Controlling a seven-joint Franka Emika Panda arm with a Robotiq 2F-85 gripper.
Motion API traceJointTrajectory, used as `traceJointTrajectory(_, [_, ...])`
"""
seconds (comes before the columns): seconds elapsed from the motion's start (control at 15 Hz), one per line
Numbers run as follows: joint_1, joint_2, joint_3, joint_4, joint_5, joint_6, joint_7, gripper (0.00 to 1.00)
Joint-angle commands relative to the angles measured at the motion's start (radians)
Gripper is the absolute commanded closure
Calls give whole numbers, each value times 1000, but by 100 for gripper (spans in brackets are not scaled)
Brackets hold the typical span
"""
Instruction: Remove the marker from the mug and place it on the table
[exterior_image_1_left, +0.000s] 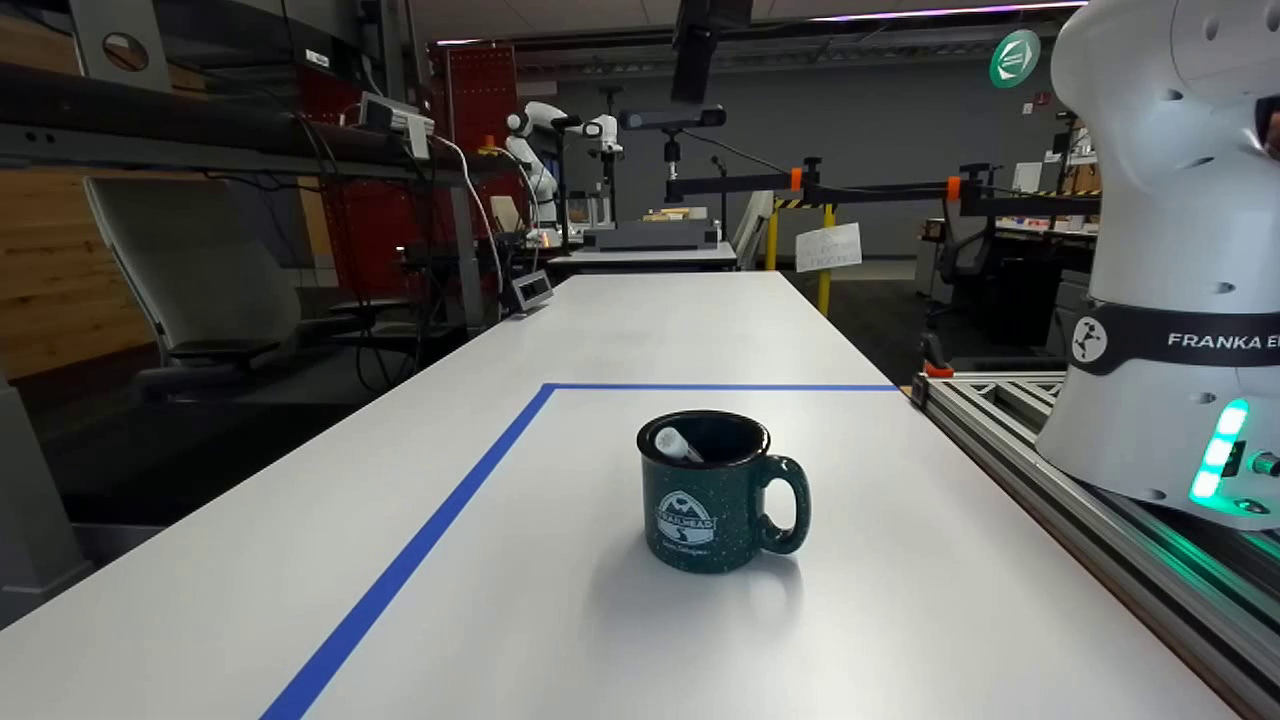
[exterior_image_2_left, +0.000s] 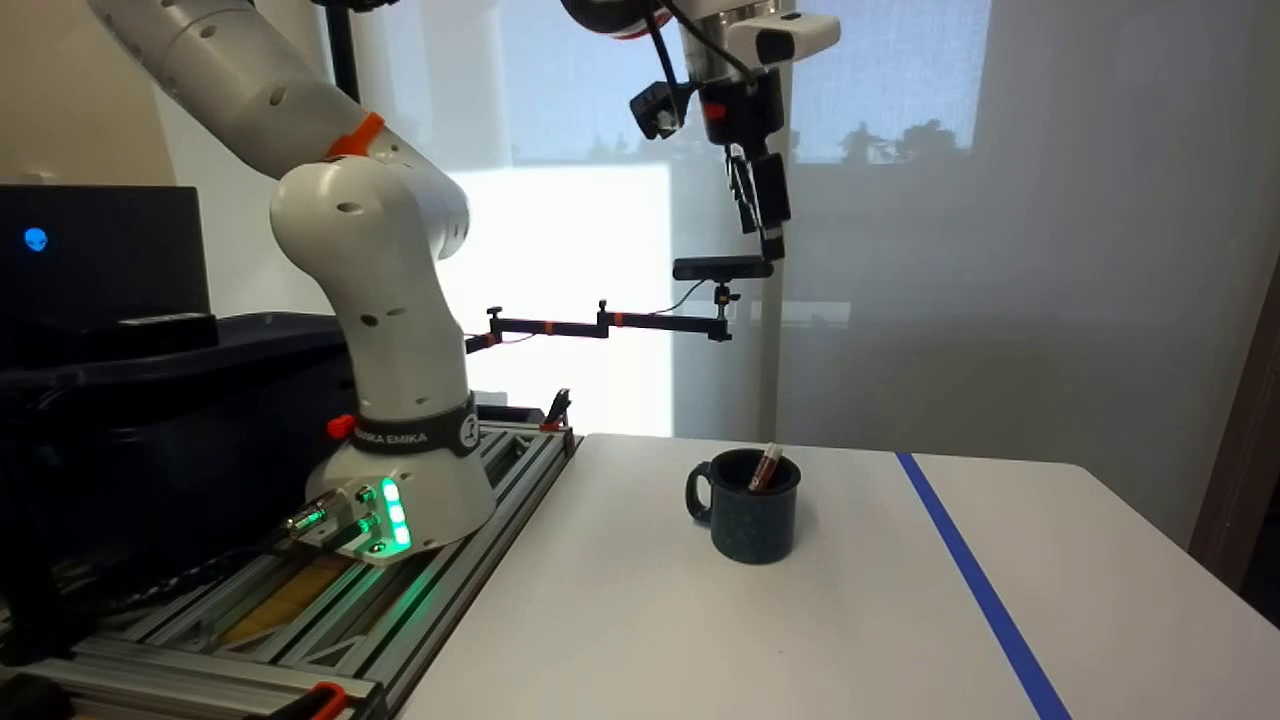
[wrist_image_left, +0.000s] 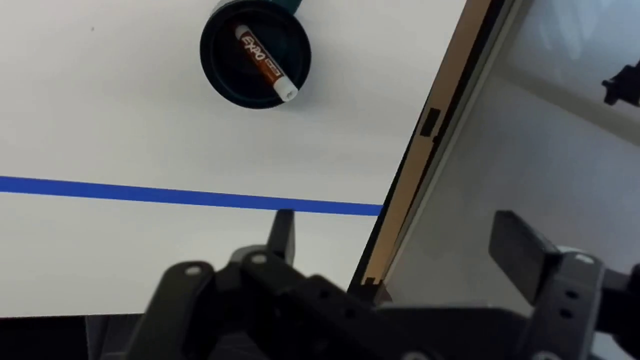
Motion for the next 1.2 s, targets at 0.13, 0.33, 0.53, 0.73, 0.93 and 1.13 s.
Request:
traceJointTrajectory(0.13, [68, 135, -123, -5, 1, 117, -315, 0])
traceJointTrajectory(0.33, [94, 206, -162, -5, 9, 171, -456, 0])
traceJointTrajectory(0.53, [106, 271, -173, -5, 22, 232, -571, 0])
traceJointTrajectory(0.73, [126, 335, -185, -6, 51, 315, -692, 0])
traceJointTrajectory(0.93, [137, 395, -187, -6, 77, 384, -794, 0])
traceJointTrajectory(1.13, [136, 447, -183, -6, 103, 411, -886, 0])
